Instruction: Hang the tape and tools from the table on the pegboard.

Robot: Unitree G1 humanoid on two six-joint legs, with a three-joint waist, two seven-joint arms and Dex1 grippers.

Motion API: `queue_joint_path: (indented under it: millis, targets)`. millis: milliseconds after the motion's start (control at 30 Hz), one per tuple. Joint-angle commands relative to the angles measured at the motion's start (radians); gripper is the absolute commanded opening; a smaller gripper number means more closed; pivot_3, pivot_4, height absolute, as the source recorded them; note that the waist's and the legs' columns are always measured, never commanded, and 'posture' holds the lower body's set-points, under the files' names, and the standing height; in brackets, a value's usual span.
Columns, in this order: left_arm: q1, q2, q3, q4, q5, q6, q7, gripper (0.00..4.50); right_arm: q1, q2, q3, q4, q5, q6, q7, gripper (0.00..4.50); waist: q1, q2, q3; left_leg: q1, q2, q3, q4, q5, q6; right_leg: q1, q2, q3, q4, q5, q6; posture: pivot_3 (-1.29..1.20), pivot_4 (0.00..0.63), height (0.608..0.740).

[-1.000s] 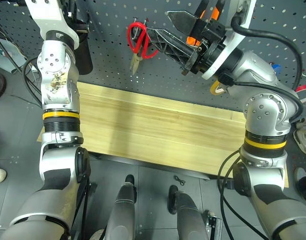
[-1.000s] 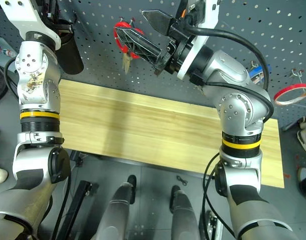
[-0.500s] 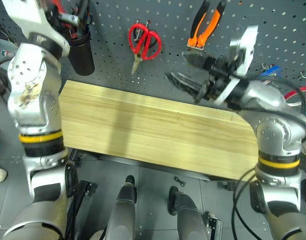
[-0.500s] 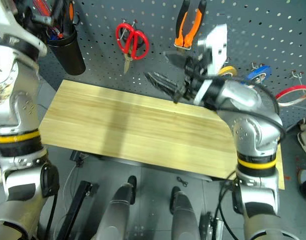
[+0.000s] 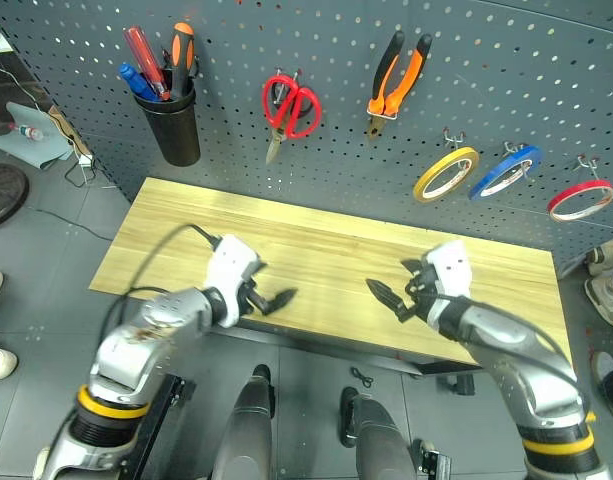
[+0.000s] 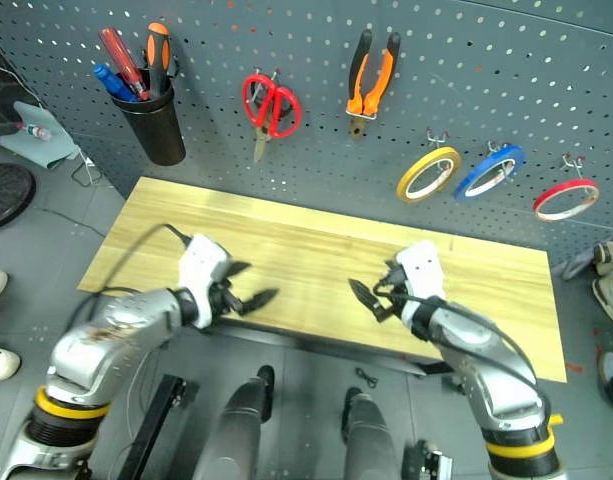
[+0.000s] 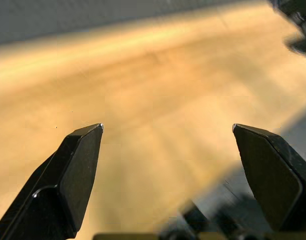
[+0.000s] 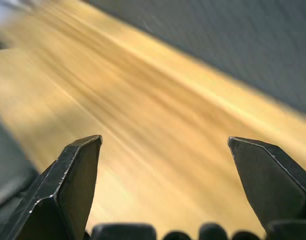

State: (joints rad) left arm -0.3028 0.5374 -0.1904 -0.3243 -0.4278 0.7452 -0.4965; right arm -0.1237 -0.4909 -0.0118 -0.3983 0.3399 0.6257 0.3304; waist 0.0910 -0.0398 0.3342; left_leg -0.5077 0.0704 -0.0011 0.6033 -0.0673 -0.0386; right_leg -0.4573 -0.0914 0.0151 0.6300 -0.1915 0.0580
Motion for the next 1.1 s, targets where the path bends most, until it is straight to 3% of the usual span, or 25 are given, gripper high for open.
queue_joint_path:
  millis: [33, 300, 400, 567, 733, 900, 1100]
  targets:
    - [-0.01, -0.05, -0.066, 0.119, 0.077, -0.115, -0.042, 4.42, 0.067, -0.001, -0.058, 0.007, -0.072, -0.07, -0.048, 4.5, -0.001, 0.004, -0.013, 0.0, 0.0, 0.0, 0.0, 0.0, 0.0, 0.0, 0.0, 0.0, -0.001, 0.0, 0.0, 0.12, 0.255, 0.74]
    - [-0.047, -0.161, -0.087, 0.47, 0.188, -0.329, -0.116, 4.42, 0.139, 0.069, -0.143, 0.154, -0.153, -0.155, -0.149, 4.5, -0.023, 0.008, -0.108, 0.0, -0.001, 0.002, -0.003, -0.001, 0.001, 0.002, 0.0, 0.0, -0.005, 0.004, 0.004, 0.04, 0.142, 0.74]
    - [-0.061, -0.184, -0.103, 0.579, 0.249, -0.417, -0.128, 4.42, 0.141, 0.105, -0.153, 0.202, -0.179, -0.195, -0.183, 4.5, -0.042, 0.009, -0.148, 0.002, -0.001, 0.002, -0.005, -0.001, 0.002, 0.003, 0.0, 0.0, -0.006, 0.004, 0.004, 0.01, 0.074, 0.74]
    - [-0.097, -0.226, -0.084, 0.71, 0.283, -0.502, -0.16, 4.42, 0.121, 0.174, -0.17, 0.273, -0.197, -0.261, -0.24, 4.5, -0.085, 0.017, -0.224, 0.022, -0.001, 0.003, -0.016, -0.003, 0.001, 0.025, -0.001, -0.001, -0.02, -0.001, 0.008, -0.01, 0.006, 0.74]
    - [-0.165, -0.242, -0.047, 0.823, 0.298, -0.553, -0.169, 4.42, 0.095, 0.205, -0.165, 0.319, -0.219, -0.29, -0.268, 4.5, -0.118, 0.021, -0.262, 0.032, -0.001, 0.004, -0.016, -0.008, 0.001, 0.034, -0.002, -0.002, -0.021, -0.006, 0.001, -0.02, 0.0, 0.74]
    - [-0.208, -0.246, -0.021, 0.897, 0.315, -0.591, -0.179, 4.42, 0.062, 0.216, -0.179, 0.381, -0.232, -0.313, -0.284, 4.5, -0.137, 0.029, -0.275, 0.035, -0.001, 0.004, -0.016, -0.009, 0.002, 0.036, -0.002, -0.001, -0.019, -0.009, 0.0, 0.0, 0.0, 0.74]
    - [-0.233, -0.246, 0.006, 0.945, 0.321, -0.603, -0.194, 4.42, 0.03, 0.216, -0.195, 0.452, -0.22, -0.348, -0.286, 4.5, -0.135, 0.03, -0.278, 0.036, -0.001, 0.004, -0.016, -0.01, 0.003, 0.037, -0.001, -0.001, -0.017, -0.009, 0.0, 0.01, 0.0, 0.74]
